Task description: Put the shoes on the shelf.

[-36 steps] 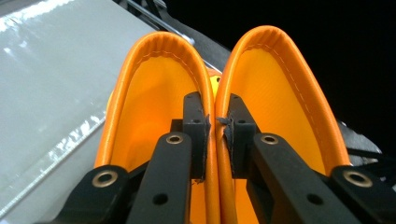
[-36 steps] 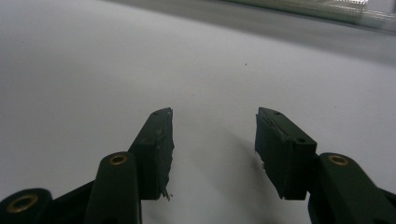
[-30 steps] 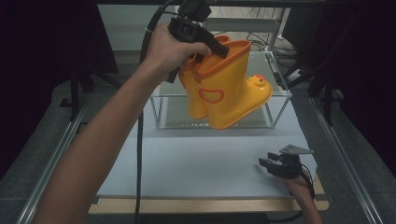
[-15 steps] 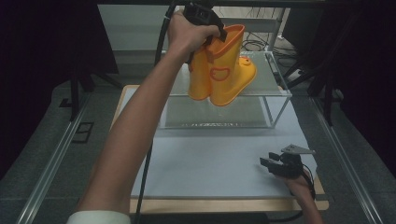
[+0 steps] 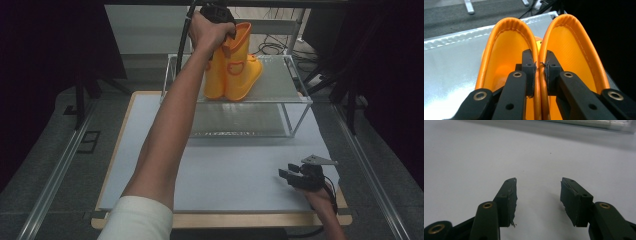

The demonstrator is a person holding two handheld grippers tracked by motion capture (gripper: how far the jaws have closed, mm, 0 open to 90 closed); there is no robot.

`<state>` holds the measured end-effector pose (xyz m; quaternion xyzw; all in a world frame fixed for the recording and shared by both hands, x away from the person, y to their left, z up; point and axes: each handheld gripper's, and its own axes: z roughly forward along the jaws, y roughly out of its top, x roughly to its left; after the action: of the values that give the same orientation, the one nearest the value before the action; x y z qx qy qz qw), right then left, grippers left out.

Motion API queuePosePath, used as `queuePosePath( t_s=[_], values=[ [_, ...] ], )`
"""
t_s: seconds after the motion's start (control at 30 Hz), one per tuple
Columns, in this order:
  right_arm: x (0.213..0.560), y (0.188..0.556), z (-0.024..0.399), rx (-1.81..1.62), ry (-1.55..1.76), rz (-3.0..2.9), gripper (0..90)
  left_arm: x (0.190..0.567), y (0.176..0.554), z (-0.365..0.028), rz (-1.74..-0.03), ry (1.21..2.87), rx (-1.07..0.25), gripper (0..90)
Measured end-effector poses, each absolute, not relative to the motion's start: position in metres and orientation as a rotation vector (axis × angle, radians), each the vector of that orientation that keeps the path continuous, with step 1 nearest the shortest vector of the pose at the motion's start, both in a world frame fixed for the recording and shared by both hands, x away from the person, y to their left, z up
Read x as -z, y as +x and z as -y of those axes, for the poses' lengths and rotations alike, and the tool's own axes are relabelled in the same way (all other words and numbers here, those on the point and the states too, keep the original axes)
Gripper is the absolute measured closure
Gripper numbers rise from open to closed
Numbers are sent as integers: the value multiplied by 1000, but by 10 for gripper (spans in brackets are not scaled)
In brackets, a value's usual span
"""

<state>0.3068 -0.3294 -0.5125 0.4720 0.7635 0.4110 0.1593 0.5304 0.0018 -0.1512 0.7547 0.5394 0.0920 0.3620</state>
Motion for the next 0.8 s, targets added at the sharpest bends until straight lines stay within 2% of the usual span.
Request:
queuePosePath(
  t_s=[0.33, 0.37, 0.4, 0.5, 0.63, 0.8],
  values=[
    [513, 307, 327, -1156, 1341, -2189, 469, 177, 555, -8, -1477, 1908, -273, 795],
    [513, 307, 325, -1151, 1336, -2194, 468, 177, 556, -8, -1473, 1908, -257, 694],
    [514, 307, 325, -1147, 1336, -2198, 468, 176, 556, -8, -1454, 1920, -252, 641],
    [515, 308, 323, -1139, 1332, -2205, 468, 177, 555, -7, -1431, 1931, -263, 595],
    [517, 308, 322, -1128, 1332, -2216, 467, 167, 549, -14, -1375, 1835, -253, 488],
    [517, 308, 320, -1127, 1328, -2219, 467, 157, 539, -28, -1302, 1851, -237, 464]
  ],
)
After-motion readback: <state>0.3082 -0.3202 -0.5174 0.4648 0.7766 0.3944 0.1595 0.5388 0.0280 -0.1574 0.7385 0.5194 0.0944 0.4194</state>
